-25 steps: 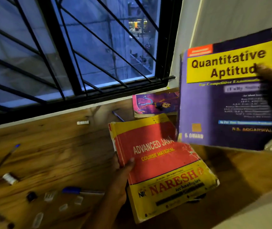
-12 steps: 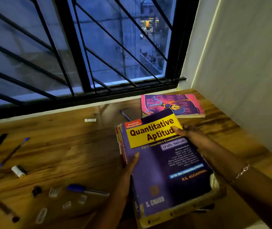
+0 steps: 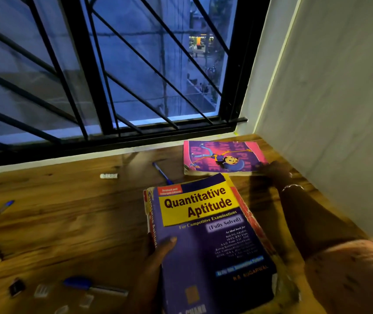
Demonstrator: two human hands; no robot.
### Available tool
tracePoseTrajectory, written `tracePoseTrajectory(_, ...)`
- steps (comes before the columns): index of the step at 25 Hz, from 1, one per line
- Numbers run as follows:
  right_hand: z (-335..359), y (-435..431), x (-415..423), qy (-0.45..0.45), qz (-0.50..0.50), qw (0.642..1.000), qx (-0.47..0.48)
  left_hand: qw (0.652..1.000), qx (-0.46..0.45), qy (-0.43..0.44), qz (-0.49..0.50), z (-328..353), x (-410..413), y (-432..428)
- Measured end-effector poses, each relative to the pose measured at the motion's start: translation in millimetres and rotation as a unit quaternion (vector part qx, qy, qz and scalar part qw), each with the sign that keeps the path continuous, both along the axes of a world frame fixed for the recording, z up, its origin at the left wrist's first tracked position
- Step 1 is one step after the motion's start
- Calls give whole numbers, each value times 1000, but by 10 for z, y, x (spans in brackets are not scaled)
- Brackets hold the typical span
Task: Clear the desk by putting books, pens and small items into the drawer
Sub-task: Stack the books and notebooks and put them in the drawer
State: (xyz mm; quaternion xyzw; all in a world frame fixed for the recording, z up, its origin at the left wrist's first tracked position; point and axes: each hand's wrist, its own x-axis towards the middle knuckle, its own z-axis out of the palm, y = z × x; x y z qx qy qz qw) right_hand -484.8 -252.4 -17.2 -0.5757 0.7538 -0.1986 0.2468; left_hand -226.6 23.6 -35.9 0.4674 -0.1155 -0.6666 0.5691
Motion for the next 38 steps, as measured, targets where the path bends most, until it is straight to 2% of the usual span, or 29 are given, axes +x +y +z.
tracePoseTrajectory(2,-74,-119,38,-2,12,999,52,1000,-14,-12,-4,-15,-2,12)
tracePoseTrajectory(5,-20,-196,139,13,41,997,68,998,-27,-53,29,20,-7,28)
tracePoseTrajectory(7,23,-194,206,21,31,998,50,997,-34,-66,35,9,-10,19)
tracePoseTrajectory(8,30,-131,216,62,58,995,47,996,-42,-67,35,20,-16,18)
tracePoseTrajectory(10,34,-140,212,90,65,993,-29,997,-40,-56,41,28,-8,4)
tracePoseTrajectory(12,2,-97,209,-33,91,988,-117,998,-21,-40,34,34,-5,31)
tracePoseTrajectory(13,60,-85,246,-145,49,979,-132,999,-18,-27,19,34,-3,73)
tracePoseTrajectory(14,149,-123,285,-245,-7,959,-141,1000,-14,-2,3,9,1,69)
tracePoseTrajectory(15,272,-103,312,-357,-76,920,-143,1000,-8,6,-4,21,4,87)
tracePoseTrajectory(16,435,-146,309,-409,-116,890,-164,1000,-3,9,-8,-3,-4,67)
tracePoseTrajectory(17,634,-145,282,-437,-109,871,-199,1000,8,10,-8,-6,-11,39)
tracePoseTrajectory(21,1562,72,94,-455,-10,849,-270,1000,-4,21,-23,38,-20,30)
tracePoseTrajectory(23,1868,216,47,-457,50,858,-230,997,-26,61,-36,105,-44,133)
tracePoseTrajectory(25,2007,425,131,-425,92,886,-159,998,-19,48,-35,215,-57,39)
tracePoseTrajectory(26,1991,520,204,-397,120,902,-117,995,-41,55,-72,283,-78,-32)
tracePoseTrajectory(27,1915,593,286,-361,154,917,-76,987,-108,84,-90,351,-44,-44)
tracePoseTrajectory(28,1755,657,384,-325,187,926,-44,982,-149,82,-80,218,46,-22)
tracePoseTrajectory(29,1569,702,486,-281,217,935,-18,991,-118,36,-58,157,85,-54)
tracePoseTrajectory(30,1360,714,556,-245,240,939,5,994,-61,-67,-55,136,124,-48)
tracePoseTrajectory(31,1177,725,624,-229,253,940,15,998,8,-18,-55,24,128,-49)
tracePoseTrajectory(34,739,669,747,-248,253,933,67,994,-73,44,-65,-56,68,103)
tracePoseTrajectory(38,667,830,960,-267,253,925,94,995,-64,-10,-76,51,61,34)
